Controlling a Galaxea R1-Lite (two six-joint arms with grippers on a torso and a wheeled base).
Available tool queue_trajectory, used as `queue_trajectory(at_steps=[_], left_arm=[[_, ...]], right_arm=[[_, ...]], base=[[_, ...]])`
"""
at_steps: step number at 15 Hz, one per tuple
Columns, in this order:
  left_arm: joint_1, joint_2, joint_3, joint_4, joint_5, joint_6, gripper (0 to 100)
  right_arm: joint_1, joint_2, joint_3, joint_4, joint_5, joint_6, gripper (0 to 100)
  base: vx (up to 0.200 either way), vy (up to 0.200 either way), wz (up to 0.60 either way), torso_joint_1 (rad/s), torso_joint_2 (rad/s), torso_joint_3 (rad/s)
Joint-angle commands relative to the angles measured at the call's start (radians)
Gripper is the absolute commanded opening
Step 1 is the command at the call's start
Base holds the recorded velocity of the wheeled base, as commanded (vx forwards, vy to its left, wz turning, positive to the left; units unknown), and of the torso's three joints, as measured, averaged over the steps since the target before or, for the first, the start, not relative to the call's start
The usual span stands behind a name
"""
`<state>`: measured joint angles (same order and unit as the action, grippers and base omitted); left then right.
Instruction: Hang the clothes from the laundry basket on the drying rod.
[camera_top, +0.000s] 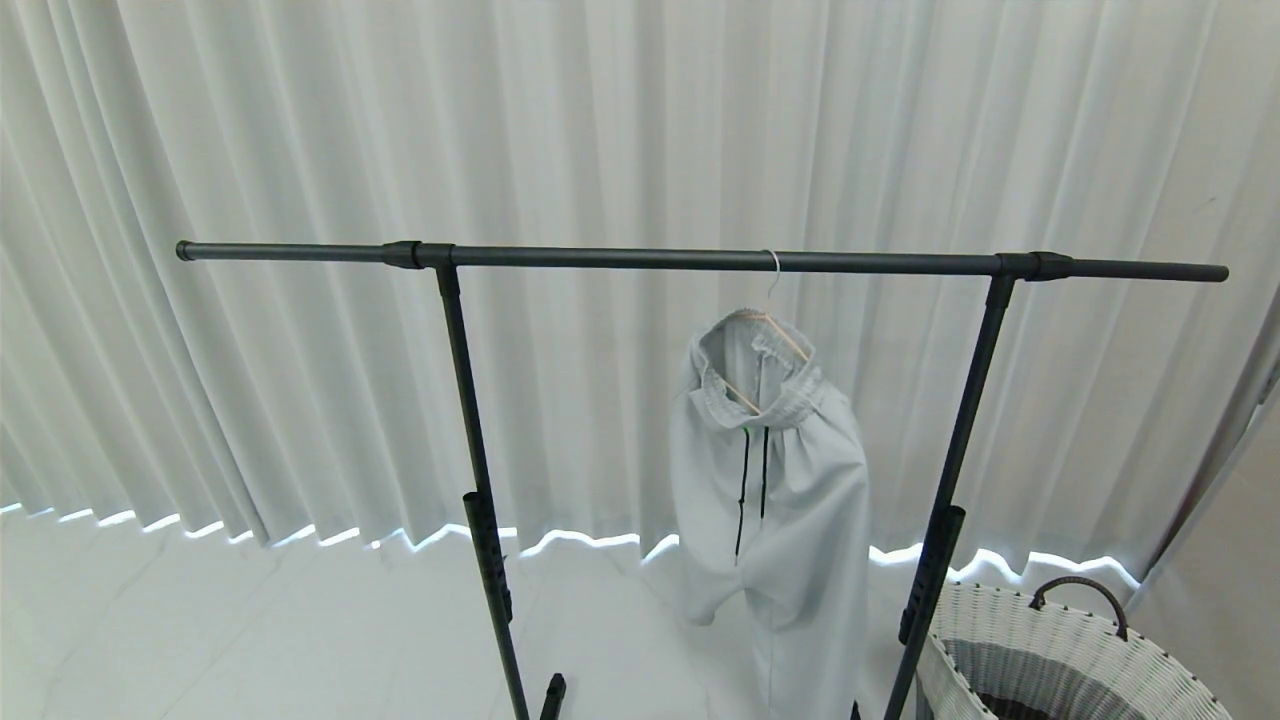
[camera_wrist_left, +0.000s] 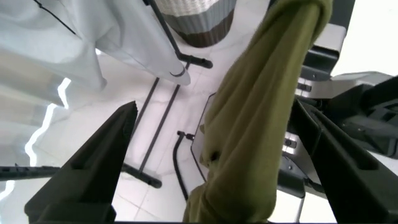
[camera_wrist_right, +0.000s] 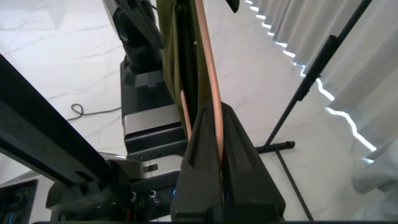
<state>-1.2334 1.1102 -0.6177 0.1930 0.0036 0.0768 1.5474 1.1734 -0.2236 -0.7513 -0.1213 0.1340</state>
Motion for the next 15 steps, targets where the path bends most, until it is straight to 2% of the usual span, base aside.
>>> queue_trajectory(at_steps=[1,2,3,11,12,15], left_arm=[[0.000,0.002,0.007,-0.006,0.001,0.000,100],[0.000,0.003,0.012,-0.020,0.001,0.001,100],[0.000,0.007,0.018,-0.033,-0.001,0.003,0],[0.000,0.007,0.030,-0.047,0.006,0.008,0],[0.002,0.007,0.032,-0.049,0.007,0.008,0],[0.003,0.007,0.033,-0.049,0.053,0.008,0]], right_arm=[[0.000,0.003,0.000,0.000,0.000,-0.001,0],[0.000,0.003,-0.003,-0.002,0.000,-0.001,0],[0.000,0.002,-0.008,0.000,0.000,-0.001,0],[-0.001,-0.006,-0.008,0.000,-0.001,0.002,0],[-0.001,-0.006,-0.010,0.000,-0.001,0.006,100],[-0.035,-0.006,-0.002,0.000,-0.014,0.006,100]], base=[[0.000,0.000,0.00,0.000,0.00,0.000],[0.000,0.000,0.00,0.000,0.00,0.000],[0.000,0.000,0.00,0.000,0.00,0.000],[0.000,0.000,0.00,0.000,0.00,0.000],[0.000,0.000,0.00,0.000,0.00,0.000],[0.000,0.000,0.00,0.000,0.00,0.000]])
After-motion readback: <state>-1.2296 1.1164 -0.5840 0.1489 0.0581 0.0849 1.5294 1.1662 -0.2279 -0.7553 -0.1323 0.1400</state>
